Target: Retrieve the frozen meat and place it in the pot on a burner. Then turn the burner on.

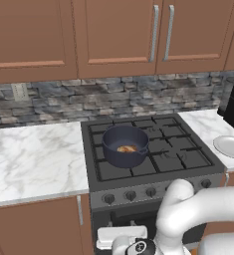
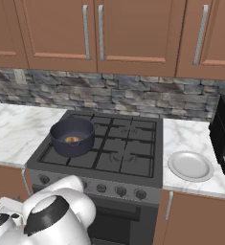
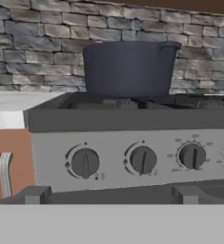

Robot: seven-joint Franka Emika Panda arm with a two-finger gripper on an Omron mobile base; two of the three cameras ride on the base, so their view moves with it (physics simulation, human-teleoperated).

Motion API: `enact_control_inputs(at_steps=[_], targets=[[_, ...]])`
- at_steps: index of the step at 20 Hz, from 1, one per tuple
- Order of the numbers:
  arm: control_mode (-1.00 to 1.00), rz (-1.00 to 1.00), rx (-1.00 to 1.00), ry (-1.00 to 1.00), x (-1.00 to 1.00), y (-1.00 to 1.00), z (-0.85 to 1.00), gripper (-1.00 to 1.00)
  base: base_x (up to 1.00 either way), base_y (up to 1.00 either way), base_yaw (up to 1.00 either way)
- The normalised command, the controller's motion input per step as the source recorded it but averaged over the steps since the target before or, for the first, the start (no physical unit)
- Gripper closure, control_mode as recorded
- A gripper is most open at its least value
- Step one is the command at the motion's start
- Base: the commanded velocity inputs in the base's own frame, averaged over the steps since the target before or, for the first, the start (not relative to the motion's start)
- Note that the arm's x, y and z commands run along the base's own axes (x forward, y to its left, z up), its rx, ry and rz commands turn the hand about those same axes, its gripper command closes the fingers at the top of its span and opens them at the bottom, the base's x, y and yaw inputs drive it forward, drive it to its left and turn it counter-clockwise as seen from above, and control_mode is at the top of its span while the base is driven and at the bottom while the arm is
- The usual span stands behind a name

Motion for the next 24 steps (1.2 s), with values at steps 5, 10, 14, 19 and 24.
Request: enact_control_inputs(at_steps=[5,10,14,19,24], targets=[[-1.0,0.0,0.0,0.0,0.0,0.24,-0.15,-1.0,0.0,0.0,0.0],[-1.0,0.0,0.0,0.0,0.02,0.27,-0.04,-1.0,0.0,0.0,0.0],[-1.0,0.0,0.03,0.01,0.09,0.12,-0.08,-1.0,0.0,0.0,0.0],[-1.0,0.0,0.04,0.0,0.11,0.0,-0.12,-1.0,0.0,0.0,0.0],[-1.0,0.0,0.03,0.0,0.2,0.0,-0.13,-1.0,0.0,0.0,0.0]])
